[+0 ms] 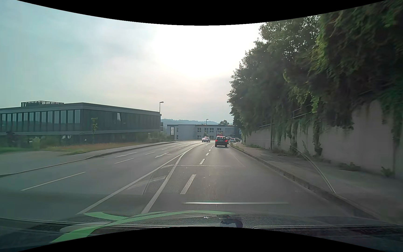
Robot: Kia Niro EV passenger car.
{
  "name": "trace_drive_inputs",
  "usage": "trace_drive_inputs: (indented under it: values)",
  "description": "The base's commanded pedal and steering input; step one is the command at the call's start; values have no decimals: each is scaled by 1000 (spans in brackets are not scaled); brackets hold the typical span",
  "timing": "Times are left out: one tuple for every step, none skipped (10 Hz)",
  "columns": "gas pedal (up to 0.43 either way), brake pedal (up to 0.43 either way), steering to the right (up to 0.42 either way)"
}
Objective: Follow the waypoints while adhering to traffic rules and regulations
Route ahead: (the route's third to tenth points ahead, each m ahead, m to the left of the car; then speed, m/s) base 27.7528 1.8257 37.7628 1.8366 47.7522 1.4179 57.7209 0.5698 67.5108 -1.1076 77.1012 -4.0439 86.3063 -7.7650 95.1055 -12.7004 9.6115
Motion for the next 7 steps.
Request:
trace_drive_inputs:
  values:
    - [138,0,-43]
    - [138,0,-38]
    - [138,0,-32]
    - [138,0,-27]
    - [138,0,-24]
    - [138,0,-20]
    - [130,0,-16]
